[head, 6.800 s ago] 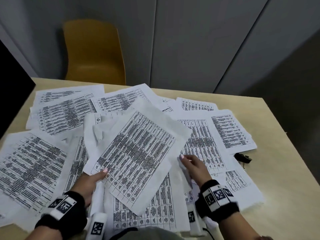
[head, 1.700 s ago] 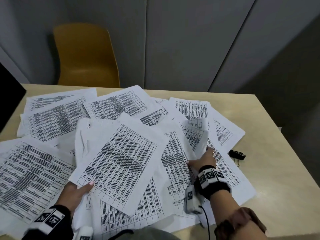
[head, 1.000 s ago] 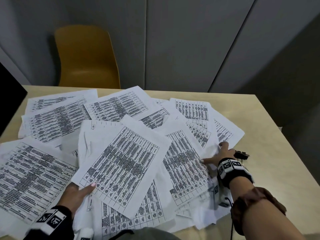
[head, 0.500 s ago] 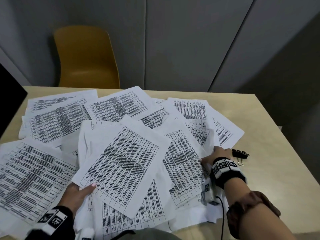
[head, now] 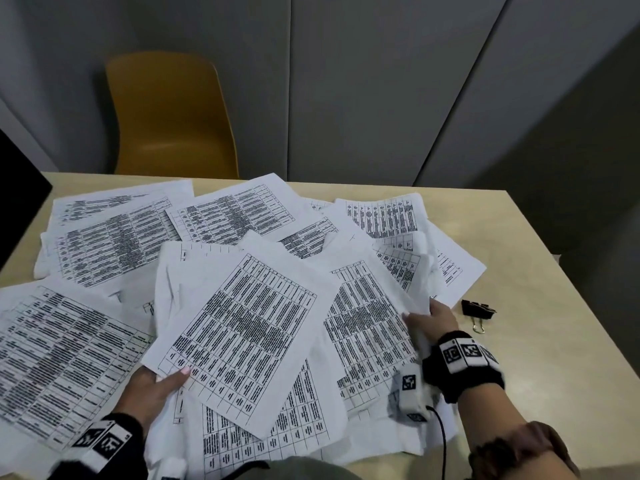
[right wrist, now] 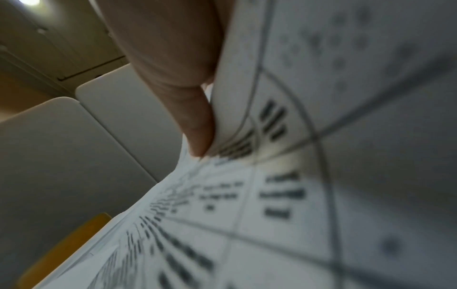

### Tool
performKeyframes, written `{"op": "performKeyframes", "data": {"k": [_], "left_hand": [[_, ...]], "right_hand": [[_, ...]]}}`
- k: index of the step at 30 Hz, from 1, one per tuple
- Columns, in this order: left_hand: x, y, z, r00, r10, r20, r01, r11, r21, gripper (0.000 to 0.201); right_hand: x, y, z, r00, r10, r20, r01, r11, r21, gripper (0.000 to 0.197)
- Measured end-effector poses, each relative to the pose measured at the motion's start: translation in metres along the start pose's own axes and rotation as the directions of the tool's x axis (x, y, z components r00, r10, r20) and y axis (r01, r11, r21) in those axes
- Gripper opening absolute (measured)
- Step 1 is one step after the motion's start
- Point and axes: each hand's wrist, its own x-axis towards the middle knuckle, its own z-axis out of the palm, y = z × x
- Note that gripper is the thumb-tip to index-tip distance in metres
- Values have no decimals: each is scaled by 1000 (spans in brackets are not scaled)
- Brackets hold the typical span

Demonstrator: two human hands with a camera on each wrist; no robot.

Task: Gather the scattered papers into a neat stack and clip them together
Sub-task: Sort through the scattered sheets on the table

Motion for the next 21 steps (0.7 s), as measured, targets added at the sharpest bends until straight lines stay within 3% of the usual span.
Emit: {"op": "performKeyframes", "data": {"k": [2,7,11,15,17,19,21], "left_hand": [[0,-1,-1,1000,4,-6,-4,1000,12,34],[-2,0,-1,1000,5,-20,-5,1000,22,15],[-4,1,1,1000,3,-21,-3,1000,21,27],[-6,3,1,1000,6,-14,-5,1000,18,26],[-6,2,1,1000,5,-15,-4,1000,22,28],[-5,1,0,1000,0,-12,1,999,33,33],[-4,2,0,1000,6,-5,-6,999,51,32]], "right_hand": [[-2,2,1,997,-40,-58,44,997,64,36],[3,5,6,998,-66,-5,66,996,66,39],[9,1,9,993,-74,-90,77,997,26,27],[14,2,5,967,-100,-235,106,994,13,26],[12,2,2,973,-102,-207,114,992,50,28],[6,0,2,993,-67,-97,75,994,85,24],[5,-1,2,997,-35,-67,39,997,61,32]]}}
